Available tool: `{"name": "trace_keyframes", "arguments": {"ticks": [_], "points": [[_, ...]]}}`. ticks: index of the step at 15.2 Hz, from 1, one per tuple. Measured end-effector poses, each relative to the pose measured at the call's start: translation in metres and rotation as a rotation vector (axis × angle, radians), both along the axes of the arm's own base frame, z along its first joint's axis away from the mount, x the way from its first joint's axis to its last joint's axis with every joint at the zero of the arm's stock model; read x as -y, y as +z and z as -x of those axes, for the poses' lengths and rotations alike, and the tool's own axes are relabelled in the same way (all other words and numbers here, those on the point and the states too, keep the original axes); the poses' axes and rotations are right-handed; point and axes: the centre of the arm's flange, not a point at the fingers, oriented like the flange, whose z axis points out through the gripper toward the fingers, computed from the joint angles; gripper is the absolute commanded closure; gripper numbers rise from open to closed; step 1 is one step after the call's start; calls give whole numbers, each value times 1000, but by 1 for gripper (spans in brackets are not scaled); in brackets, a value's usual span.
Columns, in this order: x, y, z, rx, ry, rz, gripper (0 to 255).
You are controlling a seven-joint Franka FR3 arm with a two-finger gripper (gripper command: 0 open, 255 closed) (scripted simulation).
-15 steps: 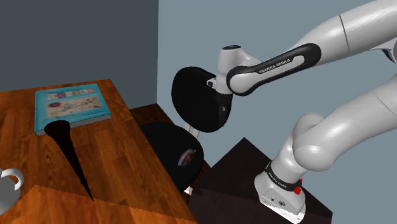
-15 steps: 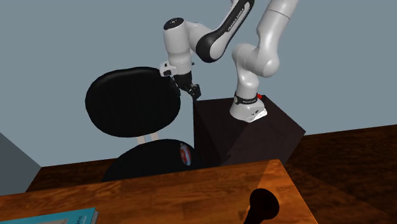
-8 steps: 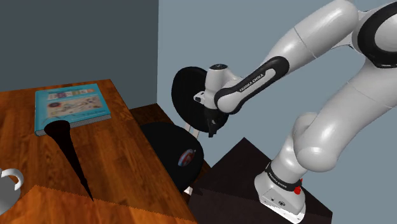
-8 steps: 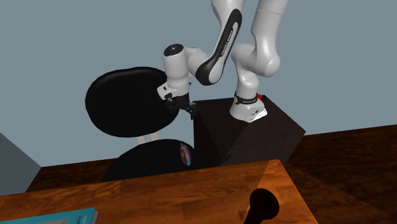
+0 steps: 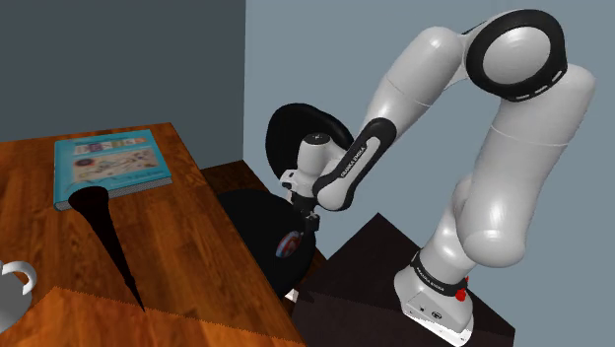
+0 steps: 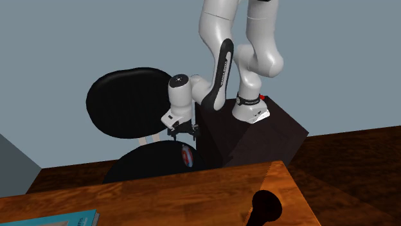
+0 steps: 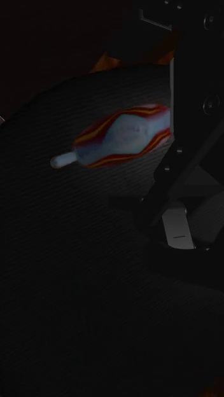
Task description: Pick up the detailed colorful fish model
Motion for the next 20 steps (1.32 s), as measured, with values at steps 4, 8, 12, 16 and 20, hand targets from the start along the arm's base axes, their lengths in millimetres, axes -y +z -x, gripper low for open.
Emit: {"name": "trace_keyframes", "arguments": {"ticks": [4, 8, 12, 16, 20], "points": [[-13, -33, 1, 8, 82, -10, 0], [-14, -54, 1, 9, 88, -11, 0], [-14, -67, 1, 10, 88, -11, 255], [-13, -67, 0, 12, 86, -11, 255], [-13, -67, 0, 12, 86, -11, 255]]}}
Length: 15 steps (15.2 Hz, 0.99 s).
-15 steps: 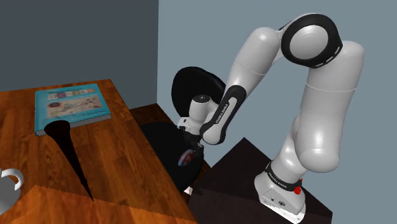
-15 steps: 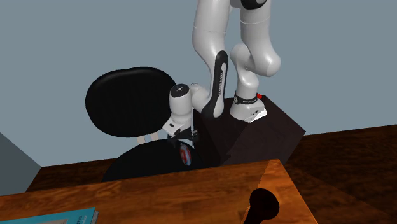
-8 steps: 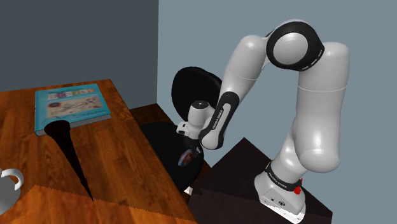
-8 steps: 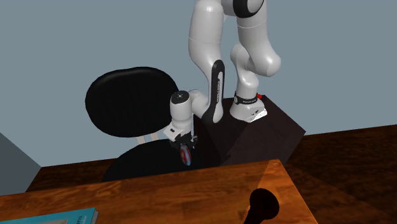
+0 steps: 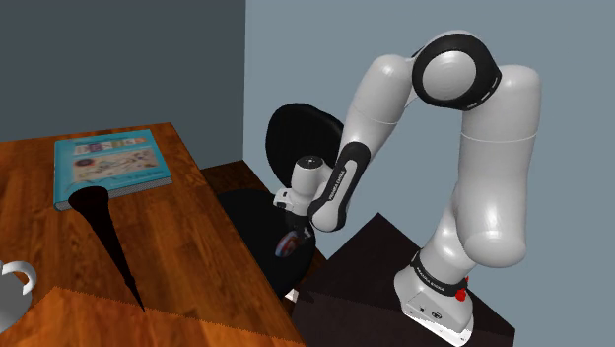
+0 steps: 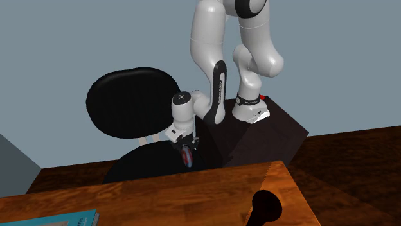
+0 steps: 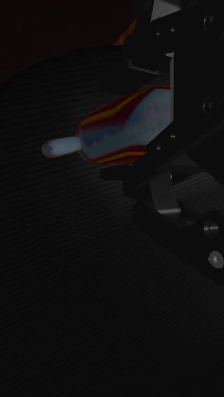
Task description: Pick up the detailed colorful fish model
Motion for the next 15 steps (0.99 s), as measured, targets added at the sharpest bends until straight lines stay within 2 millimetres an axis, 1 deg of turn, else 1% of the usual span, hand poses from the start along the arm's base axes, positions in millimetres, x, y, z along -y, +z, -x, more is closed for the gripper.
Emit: {"name": "trace_keyframes", "arguments": {"ticks": [2, 4, 15], "points": [[-1, 2, 0, -1, 1, 0, 255], [0, 10, 0, -2, 3, 0, 255], [-2, 67, 0, -2, 3, 0, 255]]}}
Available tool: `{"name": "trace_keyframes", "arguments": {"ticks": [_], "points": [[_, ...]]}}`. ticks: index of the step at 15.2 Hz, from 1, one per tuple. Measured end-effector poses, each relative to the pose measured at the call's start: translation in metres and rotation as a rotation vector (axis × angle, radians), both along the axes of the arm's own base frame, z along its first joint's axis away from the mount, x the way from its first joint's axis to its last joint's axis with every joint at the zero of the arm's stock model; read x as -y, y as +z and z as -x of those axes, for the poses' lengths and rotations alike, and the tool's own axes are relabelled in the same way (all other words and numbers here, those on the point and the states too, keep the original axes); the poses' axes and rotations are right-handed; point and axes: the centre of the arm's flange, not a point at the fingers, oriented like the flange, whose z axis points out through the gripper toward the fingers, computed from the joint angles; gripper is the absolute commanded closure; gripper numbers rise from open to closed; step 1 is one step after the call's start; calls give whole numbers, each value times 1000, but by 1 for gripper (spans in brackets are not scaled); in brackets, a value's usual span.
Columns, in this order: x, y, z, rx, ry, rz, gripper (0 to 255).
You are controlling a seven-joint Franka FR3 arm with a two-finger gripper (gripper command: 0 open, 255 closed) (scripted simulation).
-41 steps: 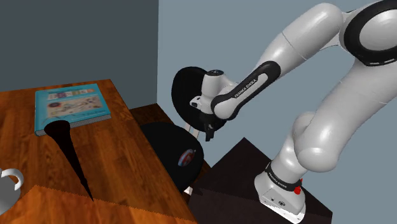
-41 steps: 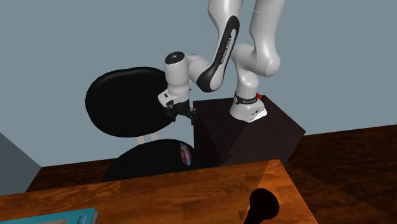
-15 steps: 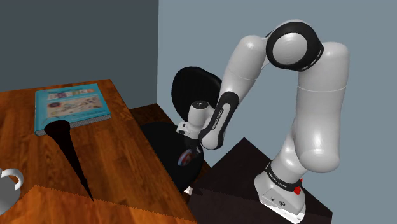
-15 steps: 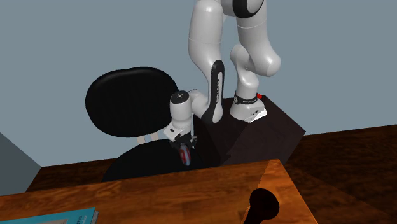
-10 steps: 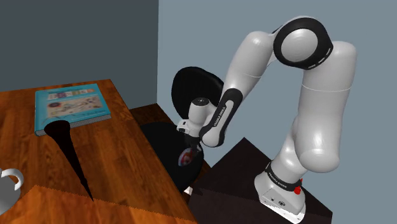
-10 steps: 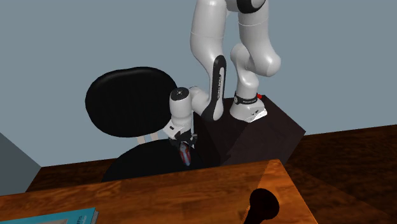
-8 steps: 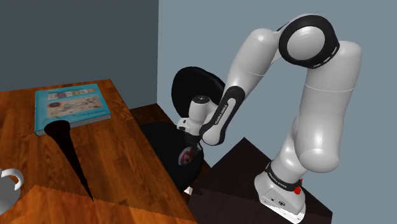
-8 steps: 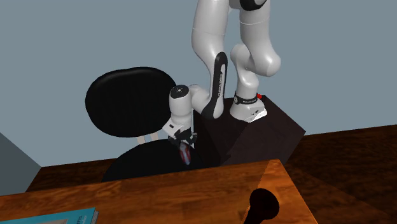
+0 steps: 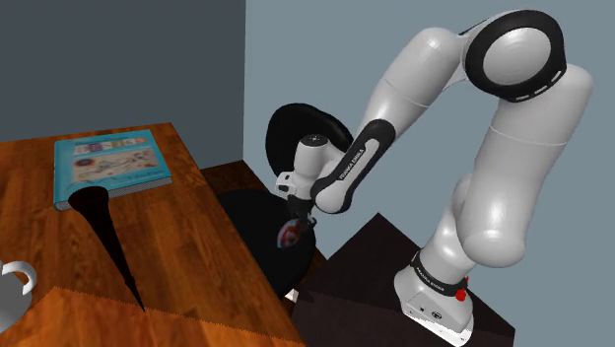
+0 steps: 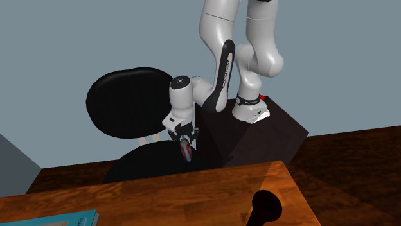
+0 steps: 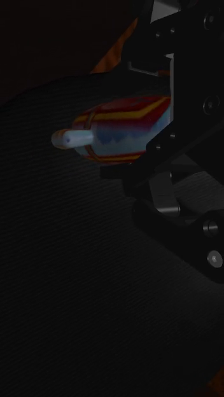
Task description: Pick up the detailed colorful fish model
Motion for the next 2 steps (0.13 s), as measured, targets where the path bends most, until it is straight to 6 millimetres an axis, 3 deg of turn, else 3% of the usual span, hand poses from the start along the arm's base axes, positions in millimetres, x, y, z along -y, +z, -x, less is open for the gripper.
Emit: {"name": "trace_keyframes", "arguments": {"ticks": [2], "points": [[0, 9, 1, 0, 0, 0, 255]]}}
